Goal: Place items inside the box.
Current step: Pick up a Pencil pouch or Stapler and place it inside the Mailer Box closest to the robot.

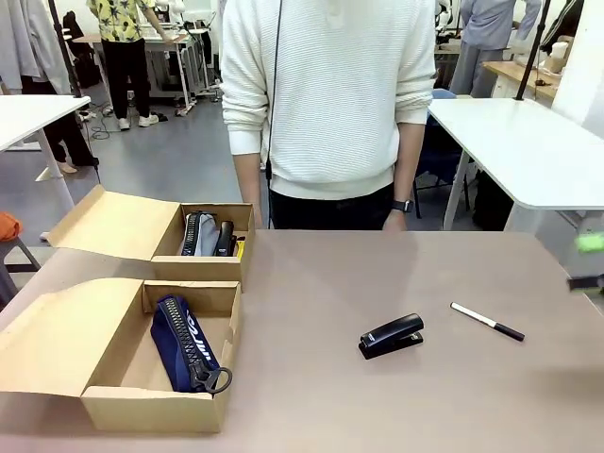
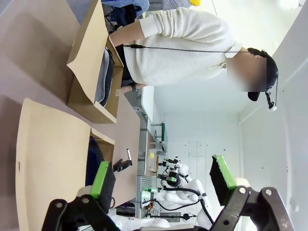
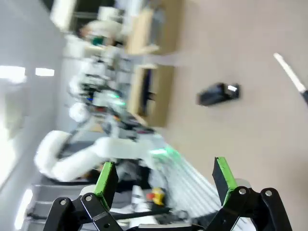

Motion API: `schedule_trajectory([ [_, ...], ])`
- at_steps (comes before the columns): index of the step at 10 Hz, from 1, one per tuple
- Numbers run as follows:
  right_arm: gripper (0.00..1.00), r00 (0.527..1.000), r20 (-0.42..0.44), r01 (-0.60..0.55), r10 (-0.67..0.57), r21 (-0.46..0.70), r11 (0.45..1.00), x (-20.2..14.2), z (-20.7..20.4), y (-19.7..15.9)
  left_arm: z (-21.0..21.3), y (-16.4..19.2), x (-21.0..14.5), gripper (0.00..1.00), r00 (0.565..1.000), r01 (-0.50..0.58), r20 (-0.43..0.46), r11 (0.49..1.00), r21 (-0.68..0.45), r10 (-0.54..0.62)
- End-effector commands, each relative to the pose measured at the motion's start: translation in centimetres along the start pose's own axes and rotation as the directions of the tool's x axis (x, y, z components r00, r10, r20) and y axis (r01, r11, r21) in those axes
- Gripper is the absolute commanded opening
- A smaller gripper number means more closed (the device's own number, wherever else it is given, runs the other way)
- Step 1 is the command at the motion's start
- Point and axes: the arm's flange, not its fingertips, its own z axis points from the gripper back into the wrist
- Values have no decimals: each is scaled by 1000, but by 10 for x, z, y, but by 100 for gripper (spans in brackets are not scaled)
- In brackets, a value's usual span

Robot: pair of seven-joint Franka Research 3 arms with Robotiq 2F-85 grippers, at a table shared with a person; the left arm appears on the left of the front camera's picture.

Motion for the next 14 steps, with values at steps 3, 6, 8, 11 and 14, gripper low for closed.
schedule_trajectory([
  [3,100,997,73,-1,-10,145,989,-6,20,5,0,-1,-1,100,1000,19,-2,1000,-15,-19],
  [6,100,997,73,-1,-10,145,989,-6,20,5,0,-1,-1,100,1000,19,-2,1000,-15,-19],
  [8,100,997,73,-1,-10,145,989,-6,20,5,0,-1,-1,100,1000,19,-2,1000,-15,-19],
  [11,100,997,73,-1,-10,145,989,-6,20,5,0,-1,-1,100,1000,19,-2,1000,-15,-19],
  [14,100,997,-78,-7,7,-2,1000,1,-14,20,0,-1,-1,100,1000,19,-2,1000,-15,-19],
])
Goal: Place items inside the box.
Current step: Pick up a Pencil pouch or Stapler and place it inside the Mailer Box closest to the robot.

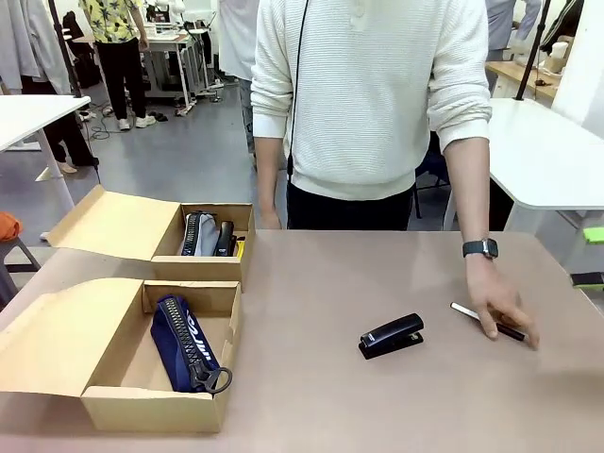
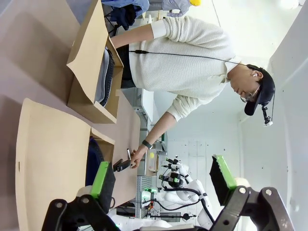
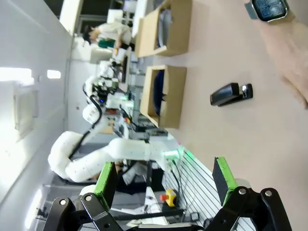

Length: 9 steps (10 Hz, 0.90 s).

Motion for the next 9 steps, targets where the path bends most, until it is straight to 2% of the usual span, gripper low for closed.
schedule_trajectory([
  [1,100,997,-62,-41,37,-61,997,12,-4,12,0,-1,-1,100,1000,18,-2,1000,-15,-18],
  [2,100,998,16,-67,66,78,995,-11,53,15,0,-1,-1,100,1000,18,-2,1000,-15,-18],
  [3,100,994,101,-48,39,90,995,-46,91,11,0,-1,-1,100,1000,18,-2,1000,-15,-18],
  [4,100,992,120,-57,43,110,992,-80,112,2,0,-1,-1,100,1000,18,-2,1000,-15,-18],
  [5,100,991,128,-58,46,99,993,-98,119,-1,0,-1,-1,100,1000,18,-2,1000,-15,-18],
  [7,100,988,154,-38,26,74,997,-93,121,-3,0,-1,-1,100,1000,18,-2,1000,-15,-18],
  [8,100,990,136,-43,34,65,997,-81,114,-3,0,-1,-1,100,1000,18,-2,1000,-15,-18],
  [9,100,997,74,-20,18,34,999,-68,97,1,0,-1,-1,100,1000,18,-2,1000,-15,-18],
])
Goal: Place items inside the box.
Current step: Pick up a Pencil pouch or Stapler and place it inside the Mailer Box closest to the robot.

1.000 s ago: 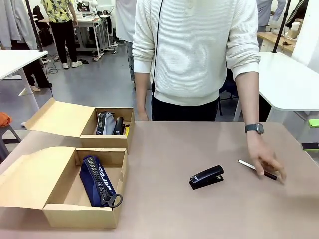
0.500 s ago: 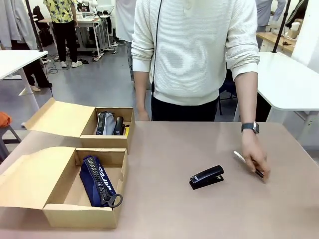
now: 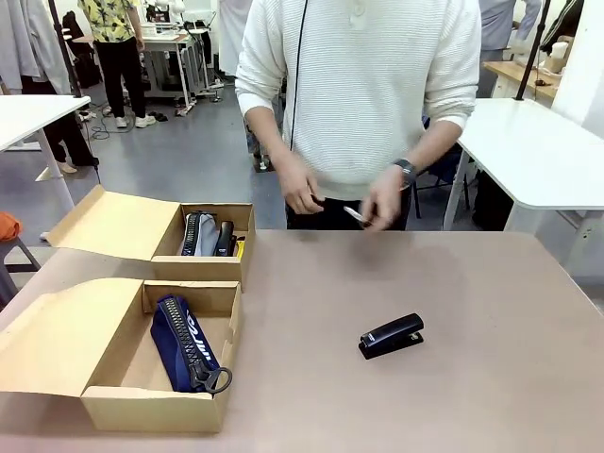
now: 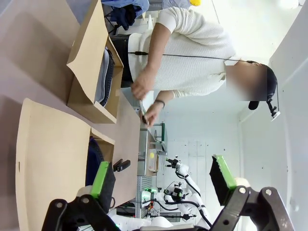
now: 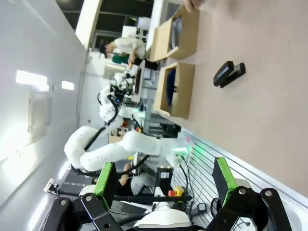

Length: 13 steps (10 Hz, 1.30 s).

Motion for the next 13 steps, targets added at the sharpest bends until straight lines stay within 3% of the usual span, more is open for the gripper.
schedule_trajectory([
  [1,100,988,-148,-52,40,-75,996,34,-59,10,0,-1,-1,100,1000,18,-2,1000,-15,-18],
  [3,100,880,-465,-210,94,-205,956,67,-179,25,0,-1,-1,100,1000,18,-2,1000,-15,-18],
  [5,100,762,-641,-362,91,-305,881,79,-276,12,0,-1,-1,100,1000,18,-2,1000,-15,-18],
  [6,100,646,-761,-467,57,-334,819,69,-312,0,0,-1,-1,100,1000,18,-2,1000,-15,-18],
  [7,100,620,-780,-552,80,-361,752,66,-315,-1,0,-1,-1,100,1000,18,-2,1000,-15,-18],
  [8,100,717,-691,-381,90,-281,881,49,-303,21,0,-1,-1,100,1000,18,-2,1000,-15,-18],
  [9,100,717,-691,-381,90,-281,881,49,-303,21,0,-1,-1,100,1000,18,-2,1000,-15,-18],
  [10,100,633,-770,-476,80,-305,825,45,-337,6,0,-1,-1,100,1000,18,-2,1000,-15,-18],
  [11,100,430,-893,-688,135,-227,690,47,-361,8,0,-1,-1,100,1000,18,-2,1000,-15,-18],
  [12,100,275,-910,-850,309,-80,521,59,-386,12,0,-1,-1,100,1000,18,-2,1000,-15,-18],
  [13,100,184,-863,-956,471,-45,290,72,-405,18,0,-1,-1,100,1000,18,-2,1000,-15,-18],
])
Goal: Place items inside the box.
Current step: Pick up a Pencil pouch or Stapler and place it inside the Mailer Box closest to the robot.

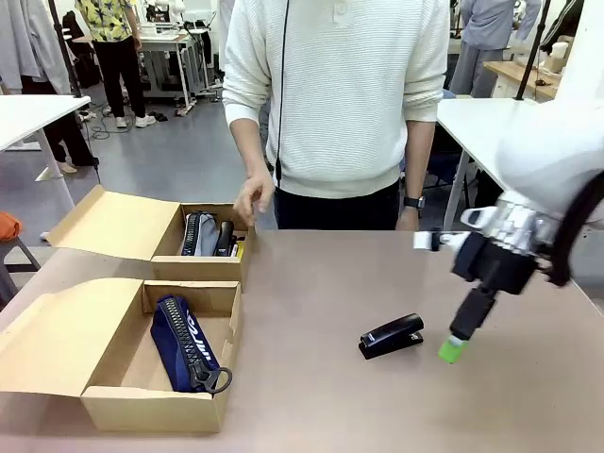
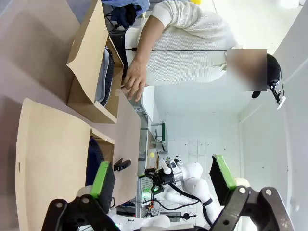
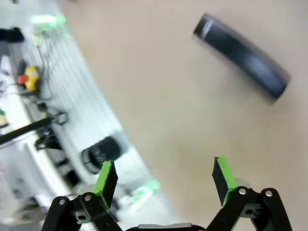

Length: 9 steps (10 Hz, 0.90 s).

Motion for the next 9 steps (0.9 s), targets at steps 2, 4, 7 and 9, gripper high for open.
schedule_trajectory([
  [2,100,851,91,-403,518,-519,754,54,-11,-19,1,0,-1,100,1000,17,0,1000,-17,-17],
  [4,100,967,33,-232,251,-286,930,59,3,1,1,0,-1,100,1000,17,0,1000,-17,-17],
  [7,100,925,-59,-374,376,-325,869,68,-10,-4,1,0,-1,100,1000,17,0,1000,-17,-17],
  [9,100,864,-162,-503,476,-242,830,73,-27,-11,1,0,-1,100,1000,17,0,1000,-17,-17],
])
